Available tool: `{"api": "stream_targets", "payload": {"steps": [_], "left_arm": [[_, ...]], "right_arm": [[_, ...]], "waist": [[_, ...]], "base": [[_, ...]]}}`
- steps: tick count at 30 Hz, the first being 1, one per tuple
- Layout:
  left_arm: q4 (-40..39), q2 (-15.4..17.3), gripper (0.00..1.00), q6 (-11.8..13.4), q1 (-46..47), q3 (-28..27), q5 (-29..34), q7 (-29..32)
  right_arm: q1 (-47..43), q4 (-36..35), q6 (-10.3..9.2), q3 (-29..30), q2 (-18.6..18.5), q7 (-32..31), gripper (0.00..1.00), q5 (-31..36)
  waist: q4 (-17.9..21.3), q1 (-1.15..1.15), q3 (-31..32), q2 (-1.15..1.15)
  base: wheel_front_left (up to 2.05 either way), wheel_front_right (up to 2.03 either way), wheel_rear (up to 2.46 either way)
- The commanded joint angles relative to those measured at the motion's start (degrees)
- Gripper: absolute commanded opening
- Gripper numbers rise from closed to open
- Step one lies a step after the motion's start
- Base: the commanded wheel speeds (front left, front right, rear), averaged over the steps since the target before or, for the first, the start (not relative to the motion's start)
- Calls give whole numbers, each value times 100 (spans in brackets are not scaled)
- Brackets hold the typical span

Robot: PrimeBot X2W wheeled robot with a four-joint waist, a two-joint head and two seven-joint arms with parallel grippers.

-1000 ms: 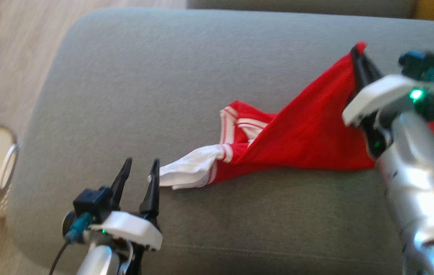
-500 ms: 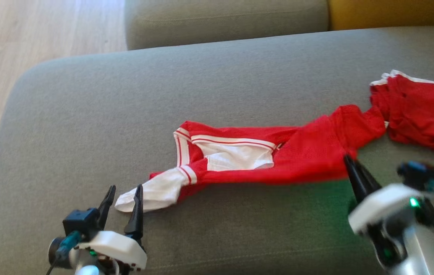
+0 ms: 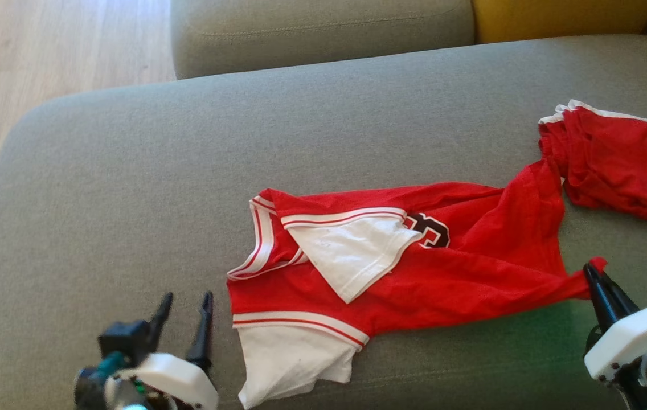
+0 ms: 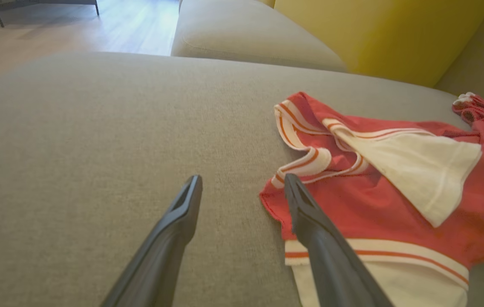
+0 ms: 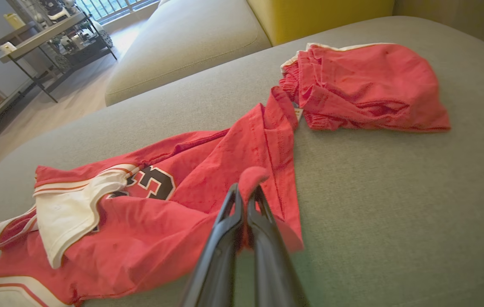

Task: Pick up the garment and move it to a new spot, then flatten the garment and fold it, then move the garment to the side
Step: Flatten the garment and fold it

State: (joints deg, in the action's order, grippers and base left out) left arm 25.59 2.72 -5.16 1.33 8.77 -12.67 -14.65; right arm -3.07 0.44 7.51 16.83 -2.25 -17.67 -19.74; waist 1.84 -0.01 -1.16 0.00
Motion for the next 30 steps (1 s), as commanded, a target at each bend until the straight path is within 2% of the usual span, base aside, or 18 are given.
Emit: {"api": "stream_targets", "payload": {"steps": [1, 6, 12, 13, 18, 30], "left_arm": [[-28, 26, 100, -67, 224, -56, -15, -34], [270, 62, 100, -213, 250, 544, -276, 169], [76, 516, 100, -230, 180, 1590, -890, 659], [76, 516, 100, -230, 180, 1590, -890, 659], [-167, 1022, 100, -232, 148, 2144, -1305, 1039], [-754, 1696, 100, -232, 165, 3061, -2011, 1600]], "right_arm": [[82, -214, -2, -157, -66, 7, 0, -75], [127, -107, -2, -217, -65, 119, 0, -161], [252, 22, -2, -252, -64, 252, 0, -124], [252, 22, -2, -252, -64, 252, 0, -124], [330, 151, -2, -291, -64, 346, 0, -149], [424, 375, -2, -322, -63, 472, 0, -155]], "waist": [[-34, 1, -20, 0], [-136, 1, -106, 0], [-218, 1, -221, 0], [-218, 1, -221, 0], [-240, 1, -278, 0], [-245, 1, -312, 0]], "base": [[0, 0, 0], [0, 0, 0], [0, 0, 0], [0, 0, 0], [0, 0, 0], [0, 0, 0]]}}
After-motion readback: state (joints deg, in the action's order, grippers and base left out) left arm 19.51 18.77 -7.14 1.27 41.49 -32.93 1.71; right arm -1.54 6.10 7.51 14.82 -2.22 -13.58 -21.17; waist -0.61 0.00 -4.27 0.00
